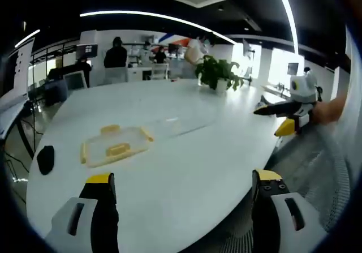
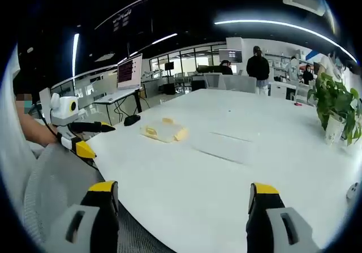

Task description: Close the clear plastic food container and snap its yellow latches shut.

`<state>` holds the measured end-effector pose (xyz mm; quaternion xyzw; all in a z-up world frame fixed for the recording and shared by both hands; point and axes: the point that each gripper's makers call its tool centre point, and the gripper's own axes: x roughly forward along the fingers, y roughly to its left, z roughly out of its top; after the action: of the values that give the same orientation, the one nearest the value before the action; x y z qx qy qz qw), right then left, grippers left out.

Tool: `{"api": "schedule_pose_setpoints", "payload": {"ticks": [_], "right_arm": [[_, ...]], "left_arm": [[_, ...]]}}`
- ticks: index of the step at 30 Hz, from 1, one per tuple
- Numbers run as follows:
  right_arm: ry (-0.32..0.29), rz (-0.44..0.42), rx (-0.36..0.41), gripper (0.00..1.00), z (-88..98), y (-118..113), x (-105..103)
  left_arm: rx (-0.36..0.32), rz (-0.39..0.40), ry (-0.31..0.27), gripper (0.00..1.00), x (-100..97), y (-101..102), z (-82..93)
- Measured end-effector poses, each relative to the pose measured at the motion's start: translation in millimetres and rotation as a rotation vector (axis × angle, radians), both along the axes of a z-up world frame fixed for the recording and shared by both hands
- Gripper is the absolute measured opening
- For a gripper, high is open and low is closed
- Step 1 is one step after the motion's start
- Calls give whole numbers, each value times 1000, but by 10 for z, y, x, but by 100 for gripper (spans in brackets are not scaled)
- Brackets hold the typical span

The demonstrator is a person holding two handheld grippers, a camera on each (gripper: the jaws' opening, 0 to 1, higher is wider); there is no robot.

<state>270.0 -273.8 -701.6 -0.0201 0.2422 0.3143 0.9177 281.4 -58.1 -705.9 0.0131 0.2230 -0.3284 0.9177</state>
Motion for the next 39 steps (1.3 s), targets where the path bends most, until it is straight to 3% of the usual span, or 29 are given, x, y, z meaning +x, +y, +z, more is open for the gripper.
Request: {"api": "schedule_pose_setpoints", "payload": {"ticks": [39], "right_arm": [[-3,16,-34,94,-44,12,-35]], "left_arm": [[31,-8,7,97,-24,19,-49]]}}
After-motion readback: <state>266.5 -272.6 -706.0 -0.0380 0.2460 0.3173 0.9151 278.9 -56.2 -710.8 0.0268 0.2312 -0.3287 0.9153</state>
